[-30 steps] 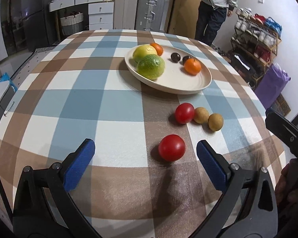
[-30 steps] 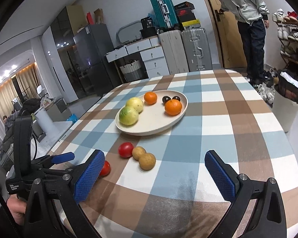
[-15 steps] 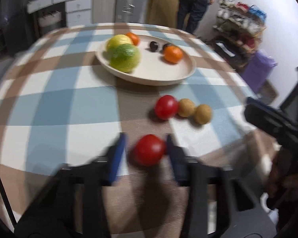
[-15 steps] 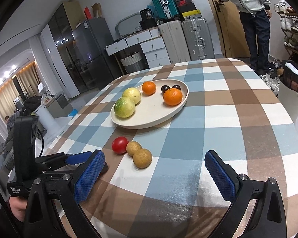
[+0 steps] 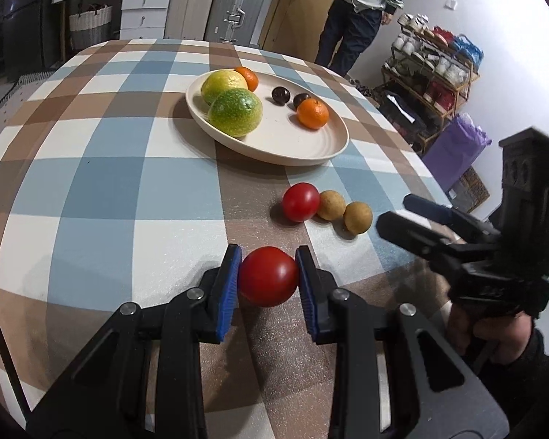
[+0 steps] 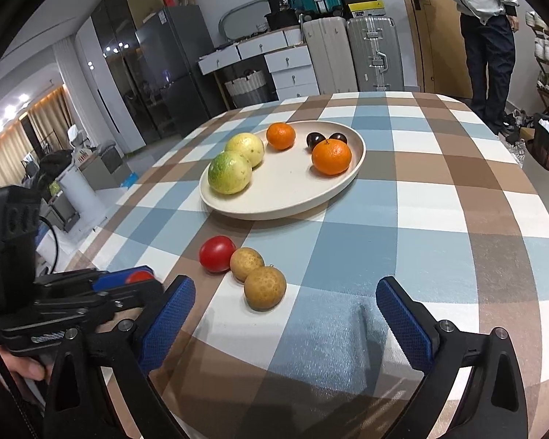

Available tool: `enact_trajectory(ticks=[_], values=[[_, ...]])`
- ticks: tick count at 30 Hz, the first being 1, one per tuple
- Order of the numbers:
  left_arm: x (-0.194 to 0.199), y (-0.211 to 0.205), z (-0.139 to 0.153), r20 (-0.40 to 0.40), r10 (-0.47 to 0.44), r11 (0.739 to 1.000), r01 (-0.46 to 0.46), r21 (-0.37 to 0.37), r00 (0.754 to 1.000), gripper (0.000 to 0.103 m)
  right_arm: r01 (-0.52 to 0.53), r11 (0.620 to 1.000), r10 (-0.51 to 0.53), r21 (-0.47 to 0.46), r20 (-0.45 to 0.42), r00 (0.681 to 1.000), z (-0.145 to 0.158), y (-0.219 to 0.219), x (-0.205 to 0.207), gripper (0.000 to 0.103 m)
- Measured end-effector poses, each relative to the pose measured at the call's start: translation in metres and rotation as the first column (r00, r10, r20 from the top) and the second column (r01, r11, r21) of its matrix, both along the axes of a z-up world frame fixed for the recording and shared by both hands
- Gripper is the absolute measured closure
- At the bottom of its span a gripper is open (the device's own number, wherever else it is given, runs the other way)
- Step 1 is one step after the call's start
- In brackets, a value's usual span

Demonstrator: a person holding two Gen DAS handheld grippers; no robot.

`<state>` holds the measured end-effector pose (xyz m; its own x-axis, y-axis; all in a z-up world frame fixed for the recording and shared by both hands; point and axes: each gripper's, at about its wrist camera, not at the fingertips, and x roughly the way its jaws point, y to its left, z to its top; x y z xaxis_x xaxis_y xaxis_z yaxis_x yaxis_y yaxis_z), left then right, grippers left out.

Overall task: Organize fruits
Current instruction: 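Close left gripper on a red tomato while right gripper closes on a brown kiwi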

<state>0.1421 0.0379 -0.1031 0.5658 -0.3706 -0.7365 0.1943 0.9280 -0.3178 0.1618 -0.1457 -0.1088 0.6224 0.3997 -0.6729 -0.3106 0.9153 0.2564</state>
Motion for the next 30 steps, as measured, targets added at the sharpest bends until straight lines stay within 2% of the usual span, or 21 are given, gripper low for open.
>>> enact_trajectory(ticks=[3,9,14,17,18,19,30], values=[[-0.003,0.005,0.003,-0.002,0.011,1.000,-0.011,-0.017,1.000,0.076,-0.008,1.000,0.008,-0.013,-0.024,1.000,-0.003,0.004,0.004,0.016],[-0.009,0.011,0.010,0.006,0.017,0.999,-0.017,-0.039,1.000,0.076,-0.026,1.000,0.025,-0.013,-0.058,0.998,-0.007,0.008,0.009,0.024],[-0.012,0.013,0.013,0.011,0.026,0.999,-0.026,-0.033,1.000,0.076,-0.045,0.999,0.043,-0.020,-0.095,0.995,-0.012,0.014,0.015,0.038],[-0.014,0.014,0.016,0.015,0.029,0.999,-0.029,-0.039,0.999,0.076,-0.068,0.998,0.066,-0.011,-0.114,0.991,-0.013,0.019,0.018,0.059],[-0.015,0.014,0.017,0.015,0.031,0.999,-0.031,-0.039,0.999,0.076,-0.070,0.998,0.069,-0.004,-0.123,0.990,-0.013,0.019,0.019,0.070],[-0.016,0.015,0.017,0.015,0.032,0.999,-0.031,-0.039,0.999,0.076,-0.068,0.998,0.067,-0.003,-0.132,0.989,-0.014,0.020,0.021,0.074],[-0.014,0.013,0.025,0.016,0.030,0.999,-0.029,-0.045,0.999,0.076,-0.046,0.998,0.050,0.040,-0.096,0.994,-0.001,0.008,0.014,0.075]])
